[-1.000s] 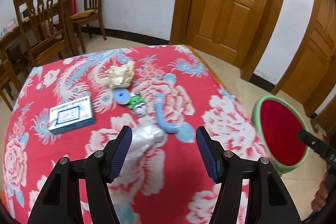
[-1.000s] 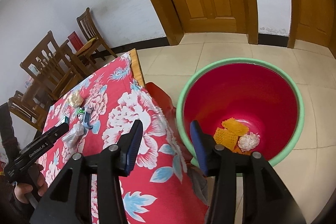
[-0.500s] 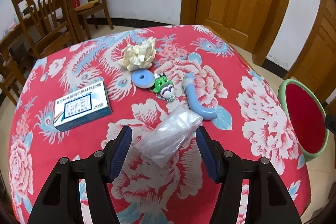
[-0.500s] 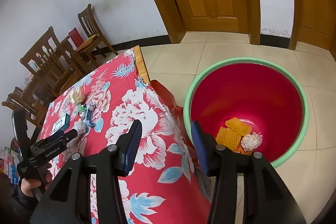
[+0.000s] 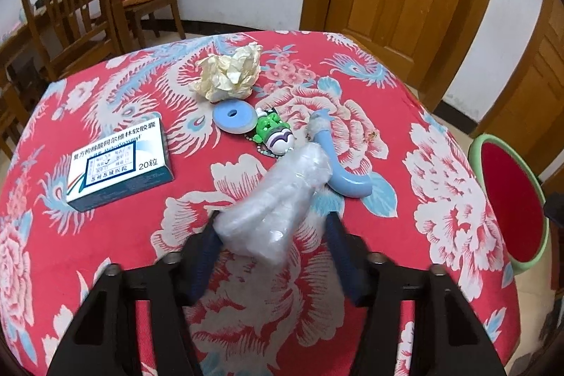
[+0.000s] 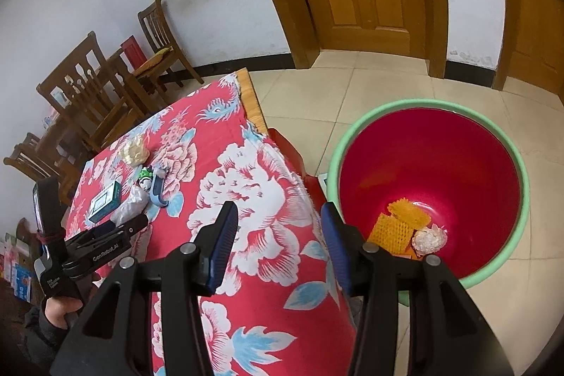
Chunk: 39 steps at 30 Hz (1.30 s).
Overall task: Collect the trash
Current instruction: 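Grasp the clear plastic bag with the left gripper while the right gripper approaches the blue plastic piece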
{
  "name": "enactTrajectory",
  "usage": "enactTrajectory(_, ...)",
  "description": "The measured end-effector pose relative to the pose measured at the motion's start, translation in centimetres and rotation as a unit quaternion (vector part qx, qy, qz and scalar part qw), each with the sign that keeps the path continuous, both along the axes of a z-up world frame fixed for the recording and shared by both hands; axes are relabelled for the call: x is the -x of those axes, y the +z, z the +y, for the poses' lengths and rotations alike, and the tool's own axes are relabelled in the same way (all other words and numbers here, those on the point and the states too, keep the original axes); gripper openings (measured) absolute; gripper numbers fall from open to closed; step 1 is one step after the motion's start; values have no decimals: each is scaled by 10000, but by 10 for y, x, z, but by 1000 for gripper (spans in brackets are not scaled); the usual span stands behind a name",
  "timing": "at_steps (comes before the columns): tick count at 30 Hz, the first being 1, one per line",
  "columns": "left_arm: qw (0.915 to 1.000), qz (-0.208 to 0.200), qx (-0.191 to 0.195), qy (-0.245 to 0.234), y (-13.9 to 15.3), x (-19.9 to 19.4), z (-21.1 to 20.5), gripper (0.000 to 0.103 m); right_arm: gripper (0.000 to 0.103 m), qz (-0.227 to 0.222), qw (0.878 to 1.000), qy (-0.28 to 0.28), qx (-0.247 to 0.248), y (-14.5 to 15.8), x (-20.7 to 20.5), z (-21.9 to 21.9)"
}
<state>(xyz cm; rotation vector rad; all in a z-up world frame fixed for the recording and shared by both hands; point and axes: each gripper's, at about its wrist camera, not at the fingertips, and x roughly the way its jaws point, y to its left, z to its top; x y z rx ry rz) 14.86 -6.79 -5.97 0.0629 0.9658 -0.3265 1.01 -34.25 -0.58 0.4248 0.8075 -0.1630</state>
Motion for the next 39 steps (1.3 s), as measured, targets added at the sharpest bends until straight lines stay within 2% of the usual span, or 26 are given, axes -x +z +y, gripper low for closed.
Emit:
enactTrajectory(2,10000,-27,63,5,0,0,3,43,51,18,10000,49,28,0,-5,5)
enactTrajectory(8,9992,-38,396,77,3,1,13,40,51,84,9994,303,146,0,-21,25)
enactTrajectory(15,9945,-18,841,617,13,4,42,37,51,135,9969,725,277,0,-44,58)
enactTrajectory(29,9866,-60,1129,1176,19,8,76,36,51,374,9856,1576,494,-17,-98,125)
enactTrajectory(39,9816,-118,1187,1494,18,8,93,36,51,619,9787,1848,651,-37,-129,147)
